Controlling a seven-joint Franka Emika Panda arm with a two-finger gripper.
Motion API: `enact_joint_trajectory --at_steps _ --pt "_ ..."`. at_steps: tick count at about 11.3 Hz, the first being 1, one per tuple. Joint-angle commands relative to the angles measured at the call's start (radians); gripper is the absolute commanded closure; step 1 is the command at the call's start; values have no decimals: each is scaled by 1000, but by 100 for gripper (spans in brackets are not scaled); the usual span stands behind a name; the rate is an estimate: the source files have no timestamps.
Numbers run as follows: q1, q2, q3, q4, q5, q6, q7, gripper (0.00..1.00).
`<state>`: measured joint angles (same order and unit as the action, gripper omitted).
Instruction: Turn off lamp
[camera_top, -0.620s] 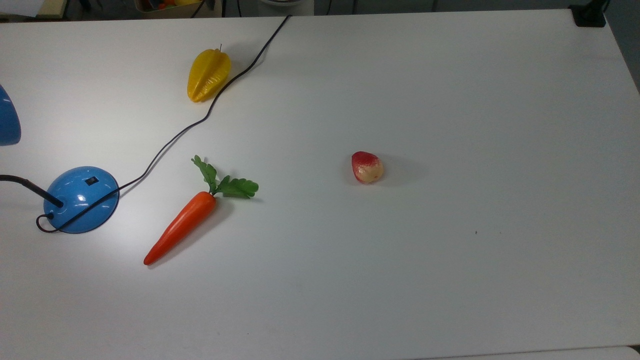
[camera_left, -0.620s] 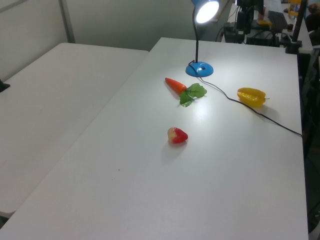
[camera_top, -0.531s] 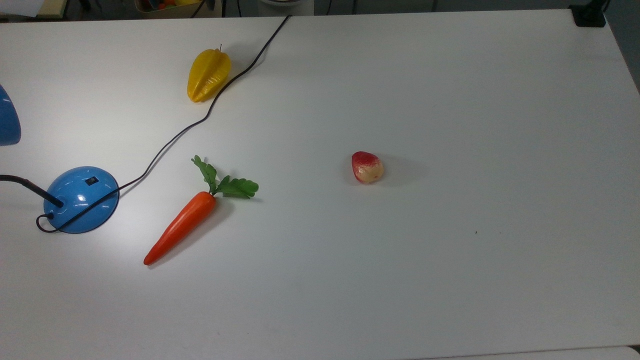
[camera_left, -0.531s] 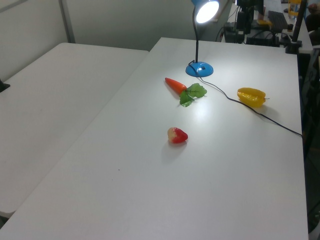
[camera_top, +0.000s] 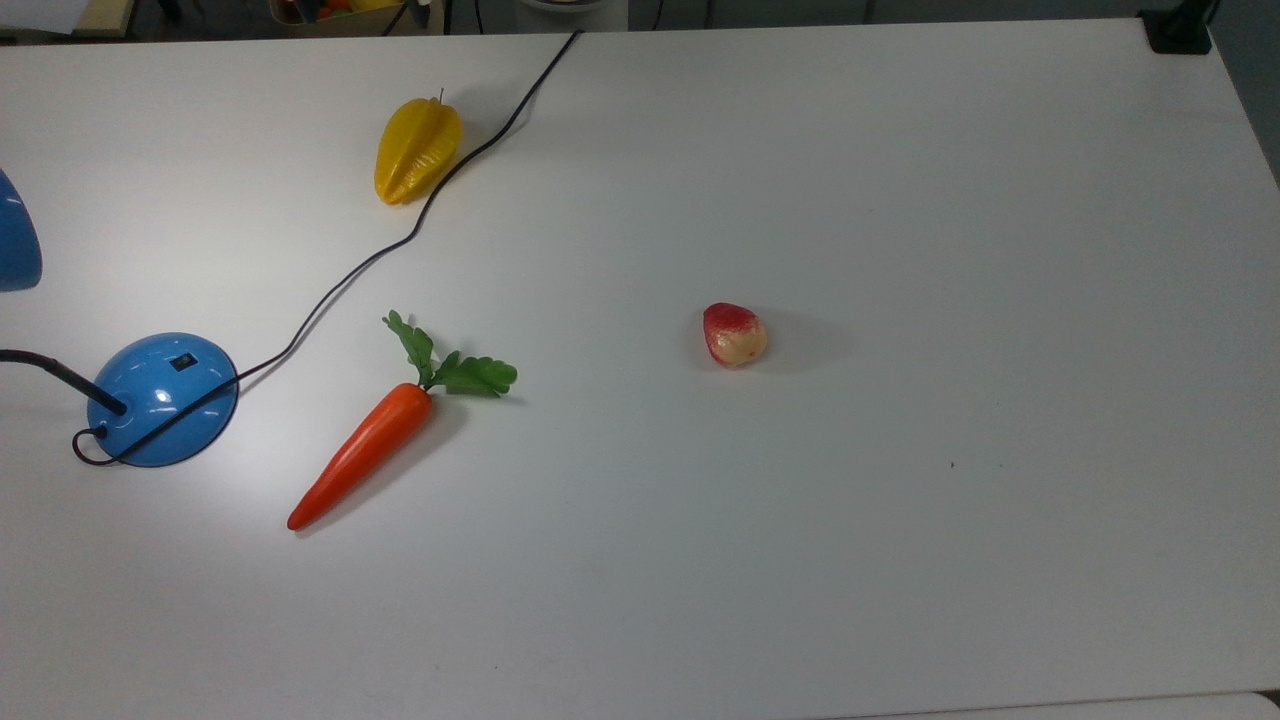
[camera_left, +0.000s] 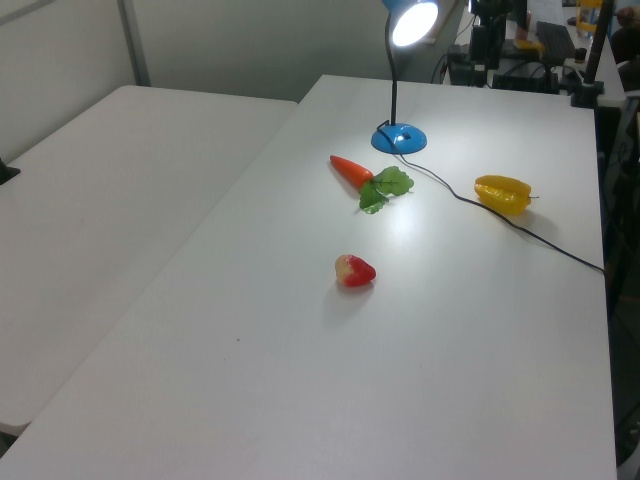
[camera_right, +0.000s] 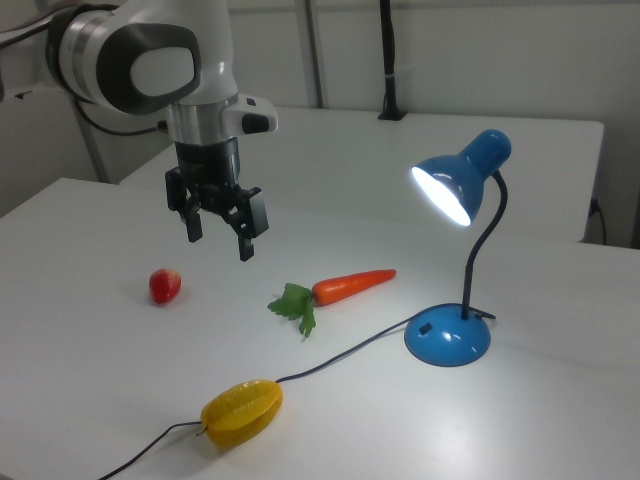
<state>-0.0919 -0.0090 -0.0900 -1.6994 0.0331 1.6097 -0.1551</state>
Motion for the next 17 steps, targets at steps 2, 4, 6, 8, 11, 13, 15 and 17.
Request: enact_joint_trajectory --at_steps 2,4,6,8,11,13,15,17 --pt "-5 29 -4 23 22 7 -18 61" --pt "-24 27 -4 21 60 51 76 94" --pt "-29 27 -4 12 71 105 138 100" --pt "-29 26 -4 4 82 178 246 100" --pt "-34 40 -10 -9 82 313 420 100" --pt "-63 52 -13 -40 79 436 456 100" --pt "-100 76 -11 -104 70 591 456 100" --pt "-121 102 -10 -155 59 724 456 100"
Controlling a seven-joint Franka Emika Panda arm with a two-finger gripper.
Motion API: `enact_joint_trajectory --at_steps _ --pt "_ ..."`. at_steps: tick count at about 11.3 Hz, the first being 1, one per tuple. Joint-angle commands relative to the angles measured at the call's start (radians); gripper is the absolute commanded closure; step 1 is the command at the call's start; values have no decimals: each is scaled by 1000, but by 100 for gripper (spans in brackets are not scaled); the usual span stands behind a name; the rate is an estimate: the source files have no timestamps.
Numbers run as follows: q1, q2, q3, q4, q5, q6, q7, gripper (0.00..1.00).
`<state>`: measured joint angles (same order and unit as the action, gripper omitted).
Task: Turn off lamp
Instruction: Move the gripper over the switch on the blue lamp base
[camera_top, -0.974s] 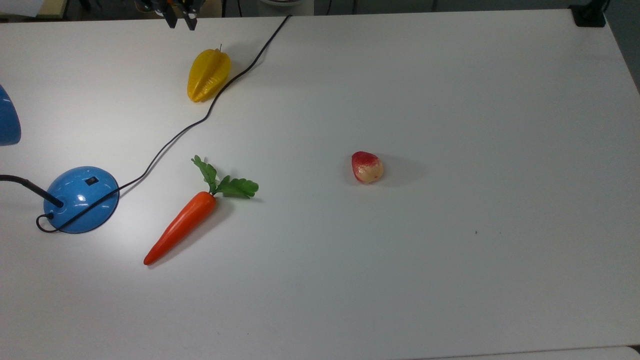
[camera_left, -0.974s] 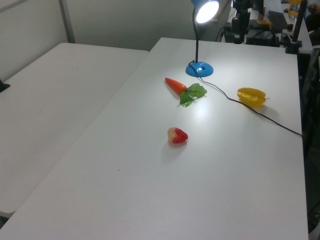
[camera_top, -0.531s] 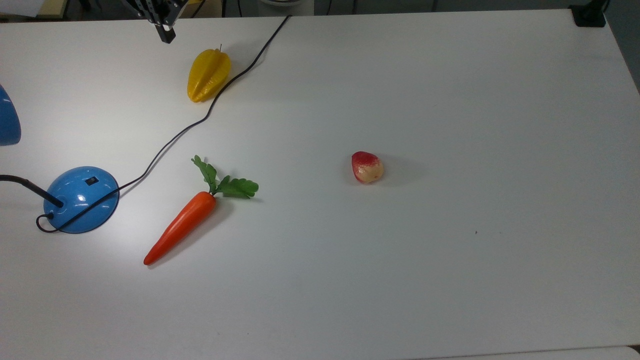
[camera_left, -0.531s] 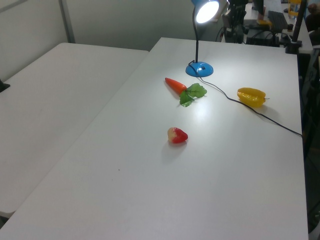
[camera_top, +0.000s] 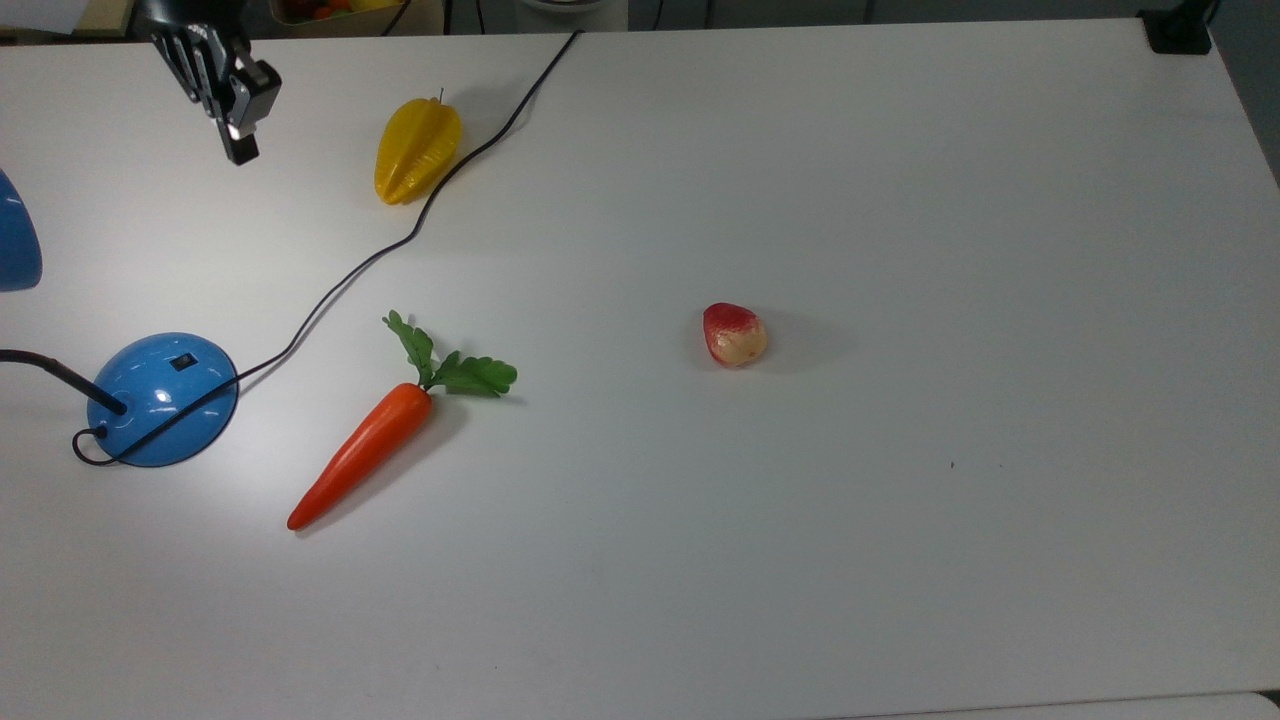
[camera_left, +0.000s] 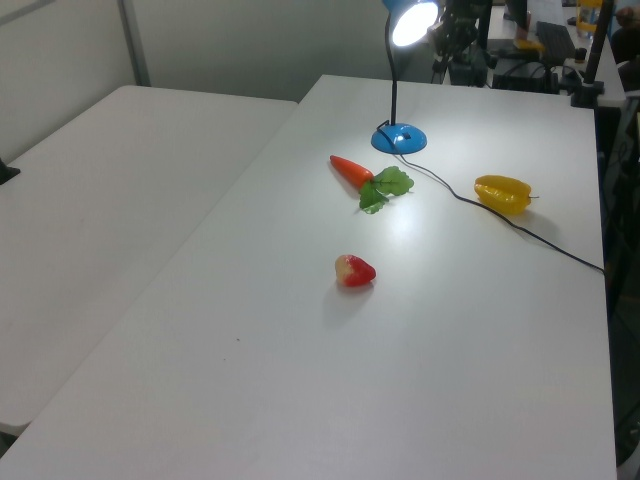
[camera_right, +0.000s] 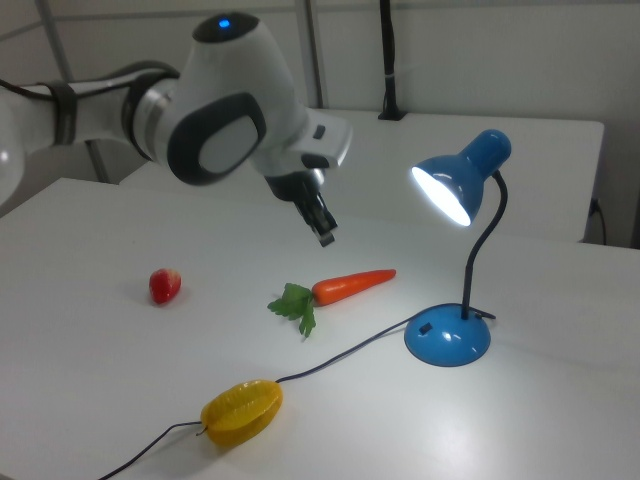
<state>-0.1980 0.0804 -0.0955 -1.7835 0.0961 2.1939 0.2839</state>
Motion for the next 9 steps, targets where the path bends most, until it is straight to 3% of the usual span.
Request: enact_joint_trajectory --at_steps 1,4,9 --pt "-30 22 -1 -97 -16 197 17 100" --pt "-64 83 2 -119 -59 332 17 100" --pt "-80 209 0 -109 -67 522 18 100"
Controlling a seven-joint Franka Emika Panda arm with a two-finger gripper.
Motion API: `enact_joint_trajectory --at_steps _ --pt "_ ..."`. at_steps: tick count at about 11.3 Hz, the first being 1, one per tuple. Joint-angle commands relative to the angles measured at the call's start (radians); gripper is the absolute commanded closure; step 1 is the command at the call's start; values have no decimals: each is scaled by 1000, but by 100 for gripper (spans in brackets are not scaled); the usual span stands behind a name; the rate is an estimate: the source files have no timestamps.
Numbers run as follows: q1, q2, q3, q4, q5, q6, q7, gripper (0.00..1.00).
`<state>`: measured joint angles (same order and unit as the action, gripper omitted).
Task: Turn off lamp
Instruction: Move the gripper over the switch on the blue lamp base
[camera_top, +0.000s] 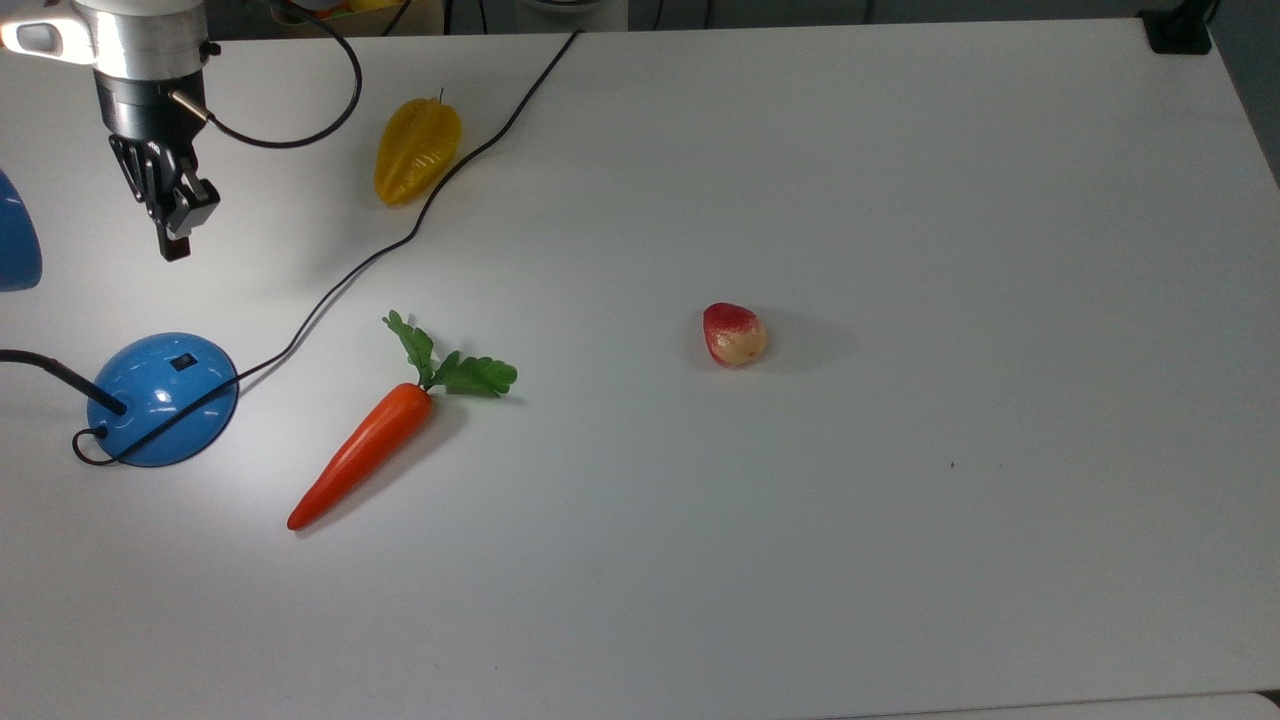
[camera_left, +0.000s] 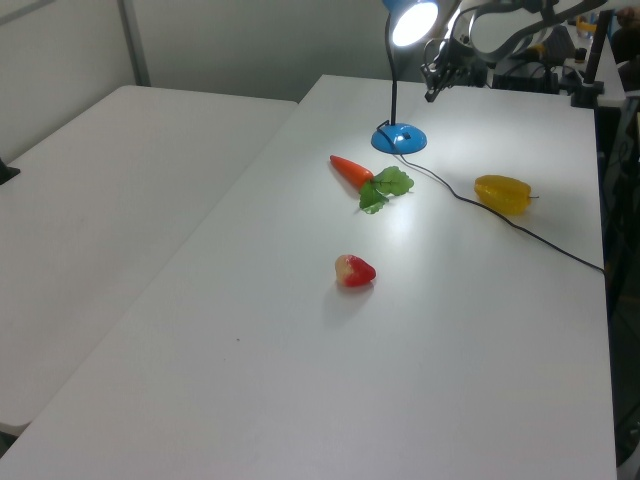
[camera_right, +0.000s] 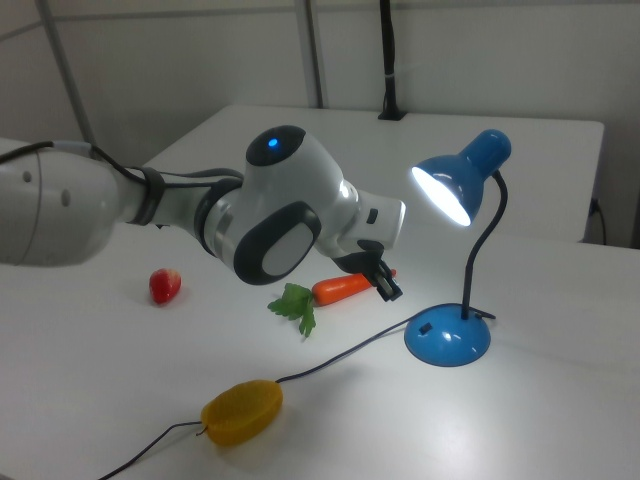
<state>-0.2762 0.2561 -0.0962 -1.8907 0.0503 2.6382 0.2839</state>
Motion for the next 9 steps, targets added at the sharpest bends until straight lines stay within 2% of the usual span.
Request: enact_joint_trajectory --at_steps 1,6,9 --pt "-6 40 1 -2 -21 94 18 100" --pt "-5 142 0 54 -33 144 44 100" --pt "-4 173 0 74 -44 147 46 100"
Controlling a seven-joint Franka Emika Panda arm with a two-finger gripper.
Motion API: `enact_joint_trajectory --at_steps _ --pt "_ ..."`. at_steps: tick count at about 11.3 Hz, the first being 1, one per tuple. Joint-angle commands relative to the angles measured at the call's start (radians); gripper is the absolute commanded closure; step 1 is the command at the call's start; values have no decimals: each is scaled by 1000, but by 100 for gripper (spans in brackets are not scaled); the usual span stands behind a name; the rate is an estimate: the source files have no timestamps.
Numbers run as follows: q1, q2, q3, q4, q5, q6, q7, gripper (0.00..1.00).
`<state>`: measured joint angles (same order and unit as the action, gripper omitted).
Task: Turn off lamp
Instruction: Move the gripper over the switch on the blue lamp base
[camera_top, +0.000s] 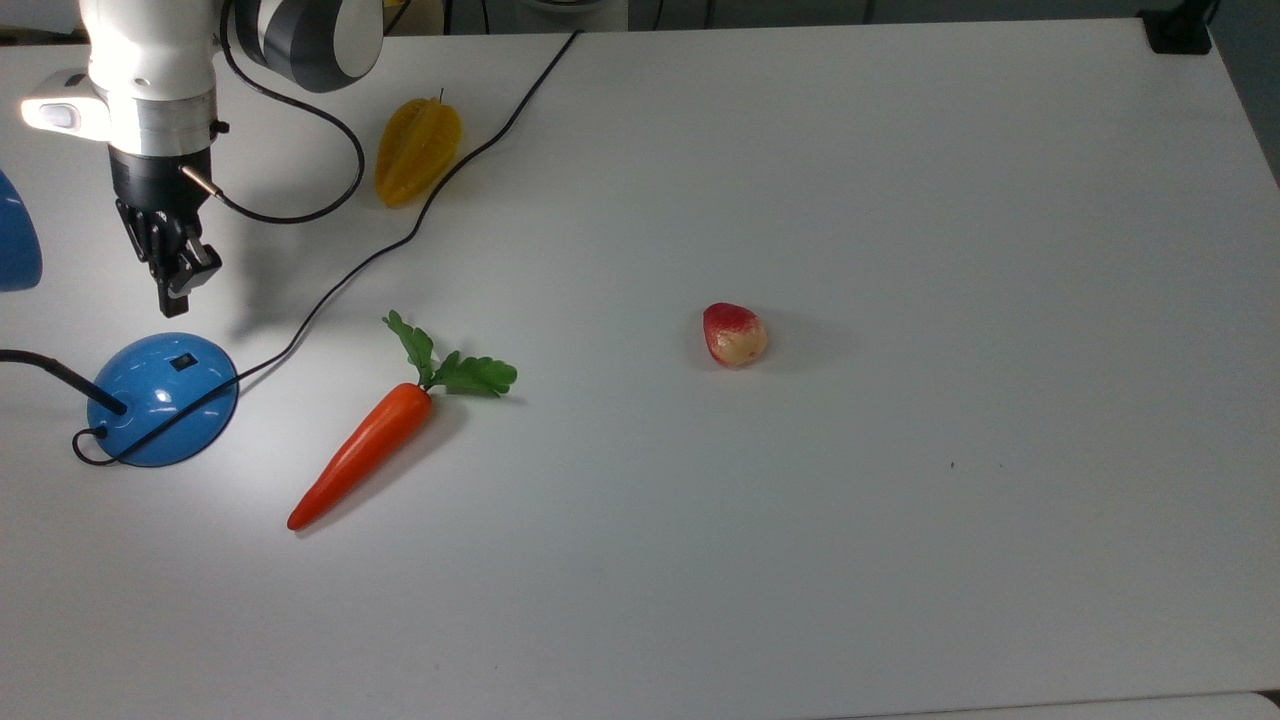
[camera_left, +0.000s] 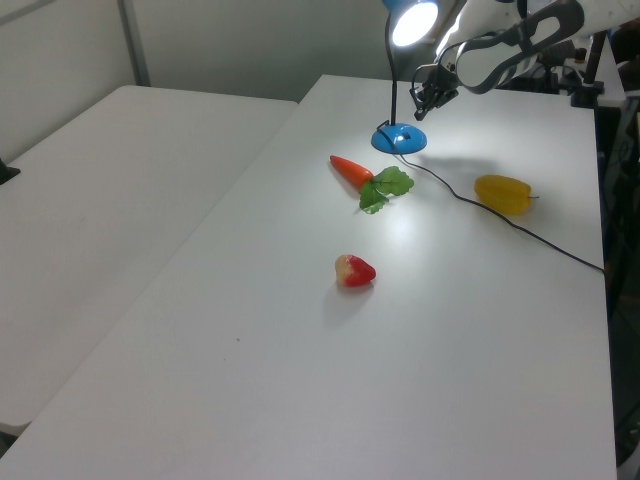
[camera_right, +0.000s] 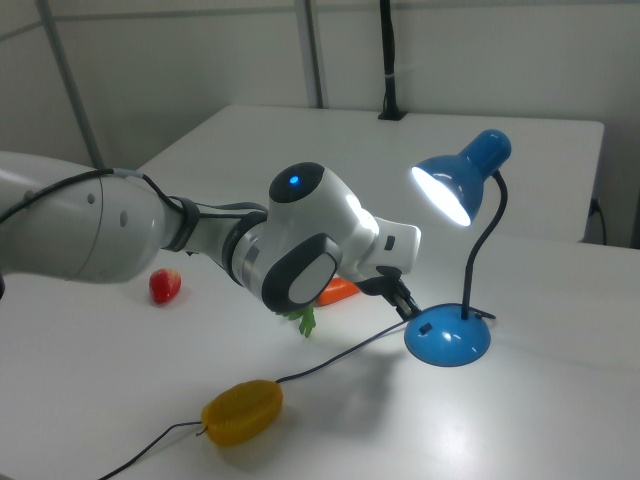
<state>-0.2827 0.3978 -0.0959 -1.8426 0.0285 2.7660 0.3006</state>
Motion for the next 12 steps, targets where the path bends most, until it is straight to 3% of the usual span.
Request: enact_joint_trajectory --at_steps 1,5,12 --pt "2 41 -1 37 -22 30 35 100" --pt "8 87 -1 74 -87 38 123 100" --pt "20 121 -7 89 -94 40 138 100"
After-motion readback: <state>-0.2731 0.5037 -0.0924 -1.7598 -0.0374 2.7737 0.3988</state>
